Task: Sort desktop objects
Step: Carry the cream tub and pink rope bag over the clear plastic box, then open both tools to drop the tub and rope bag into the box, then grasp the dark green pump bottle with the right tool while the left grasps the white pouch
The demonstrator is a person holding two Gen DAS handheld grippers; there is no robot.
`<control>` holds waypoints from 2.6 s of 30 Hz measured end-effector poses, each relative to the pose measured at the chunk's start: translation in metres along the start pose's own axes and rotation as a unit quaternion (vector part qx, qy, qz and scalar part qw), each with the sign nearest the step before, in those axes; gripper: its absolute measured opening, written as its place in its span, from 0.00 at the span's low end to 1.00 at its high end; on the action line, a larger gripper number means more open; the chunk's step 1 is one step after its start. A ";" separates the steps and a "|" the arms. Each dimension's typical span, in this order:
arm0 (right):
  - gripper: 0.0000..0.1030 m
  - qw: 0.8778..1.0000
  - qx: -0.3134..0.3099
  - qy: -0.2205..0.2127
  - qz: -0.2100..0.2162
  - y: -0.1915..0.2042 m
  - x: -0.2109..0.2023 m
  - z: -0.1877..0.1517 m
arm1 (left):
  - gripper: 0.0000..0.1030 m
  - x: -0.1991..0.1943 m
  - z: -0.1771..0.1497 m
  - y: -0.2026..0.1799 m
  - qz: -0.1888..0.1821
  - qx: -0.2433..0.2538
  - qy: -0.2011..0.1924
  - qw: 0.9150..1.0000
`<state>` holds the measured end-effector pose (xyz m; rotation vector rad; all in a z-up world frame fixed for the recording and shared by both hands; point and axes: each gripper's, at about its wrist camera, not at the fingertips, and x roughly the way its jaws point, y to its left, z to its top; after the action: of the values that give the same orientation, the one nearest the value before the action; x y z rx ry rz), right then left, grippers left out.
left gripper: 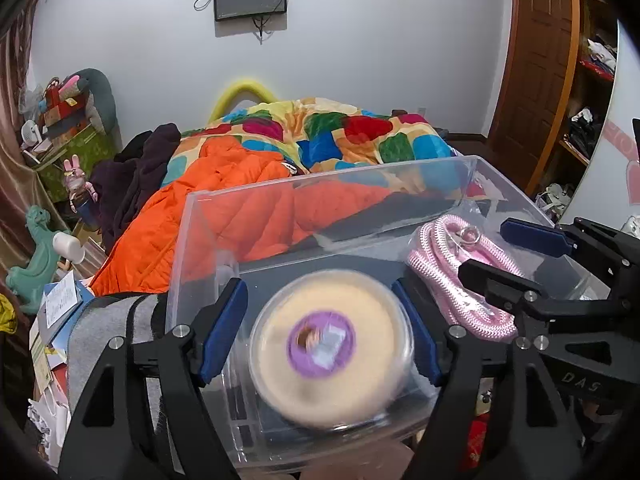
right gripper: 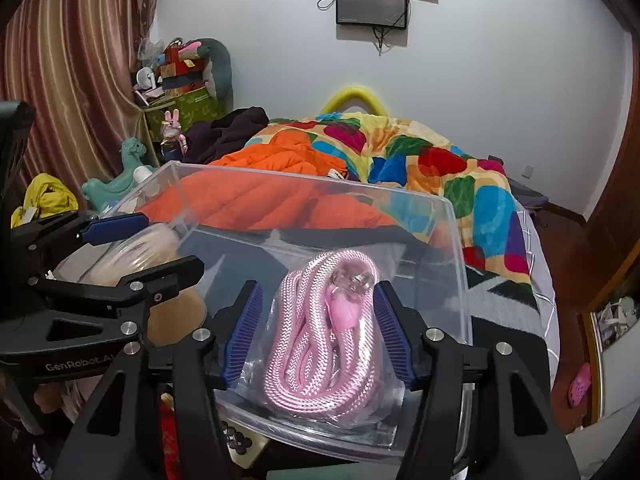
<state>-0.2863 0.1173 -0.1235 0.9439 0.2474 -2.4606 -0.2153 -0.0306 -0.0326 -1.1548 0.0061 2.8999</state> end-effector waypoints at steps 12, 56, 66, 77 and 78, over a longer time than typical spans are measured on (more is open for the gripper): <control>0.62 0.999 -0.031 -0.026 -0.017 0.006 -0.035 -0.008 | 0.84 -0.032 -0.003 -0.008 0.015 0.024 -0.052 0.998; 0.68 0.996 0.015 0.045 -0.070 -0.077 -0.067 -0.095 | 0.89 -0.081 -0.121 0.037 0.006 0.001 0.085 0.996; 0.67 0.997 0.013 0.055 -0.051 -0.078 -0.050 -0.095 | 0.95 -0.056 -0.109 0.030 -0.003 -0.008 0.097 0.995; 0.37 0.999 0.010 0.046 -0.013 -0.066 -0.047 -0.097 | 0.96 -0.049 -0.107 0.036 -0.024 -0.048 0.100 0.994; 0.37 0.999 0.008 0.045 -0.013 -0.064 -0.048 -0.098 | 0.96 -0.050 -0.106 0.036 -0.023 -0.050 0.097 0.994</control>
<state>-0.2312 0.2234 -0.1644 1.0651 0.2731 -2.4511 -0.1069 -0.0682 -0.0760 -1.4275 -0.1610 2.7645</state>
